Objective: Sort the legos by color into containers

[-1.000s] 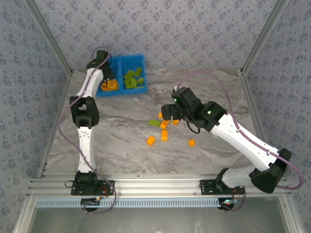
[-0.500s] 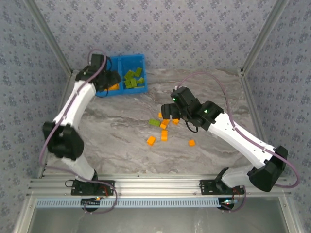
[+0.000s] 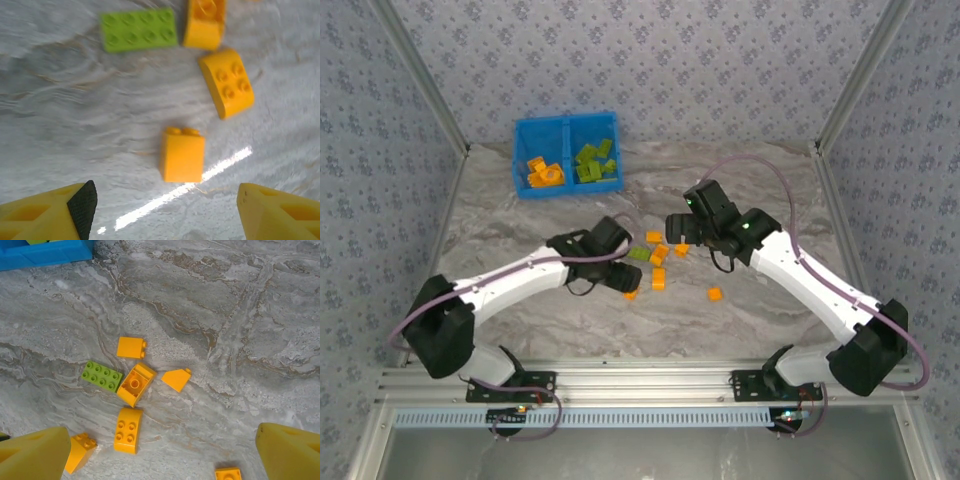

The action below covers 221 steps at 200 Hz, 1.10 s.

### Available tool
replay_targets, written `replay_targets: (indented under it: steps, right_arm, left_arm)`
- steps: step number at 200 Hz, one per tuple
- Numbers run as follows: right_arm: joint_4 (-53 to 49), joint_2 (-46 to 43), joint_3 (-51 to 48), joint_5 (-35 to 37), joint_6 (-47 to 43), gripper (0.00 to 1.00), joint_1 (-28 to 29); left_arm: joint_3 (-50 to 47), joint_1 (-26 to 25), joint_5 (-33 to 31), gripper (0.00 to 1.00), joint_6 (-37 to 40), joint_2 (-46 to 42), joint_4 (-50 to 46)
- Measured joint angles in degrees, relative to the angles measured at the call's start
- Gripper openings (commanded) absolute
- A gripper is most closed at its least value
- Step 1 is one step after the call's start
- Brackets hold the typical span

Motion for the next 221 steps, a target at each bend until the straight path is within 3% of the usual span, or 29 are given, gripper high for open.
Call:
replay_targets:
  steps: [39,63,95,139,177,221]
  right_arm:
    - [0.04,-0.63,-0.63,-1.01,0.20,0.98,-0.83]
    - [0.04,-1.03,-0.85,-1.07,0.20,0.98,-1.07]
    - [0.04,-1.60,-0.96,-1.25,0.24,0.98,-1.36]
    - [0.02,-1.99,-1.07,-1.51,0.81,0.98,-1.53]
    - [0.44,-2.16,-1.73,-2.51,1.66,0.98,-1.53]
    - [0.46,-2.91,-2.01,-3.63,2.47,0.98,-1.64]
  left_arm:
    - [-1.81,-2.47,-0.02,0.77,2.27,6.56,5.20]
    - [-1.86,-2.67,-0.31,0.61,3.17,10.25,7.43]
    - [-1.90,-2.97,-1.49,0.30,3.65,12.85,9.07]
    - [-1.81,-1.75,-4.61,0.26,3.19,9.20,9.01]
    - [6.45,9.03,-9.46,0.26,3.72,4.59,6.38]
    - [21.31,25.40,-12.04,0.25,5.70,9.70,7.74]
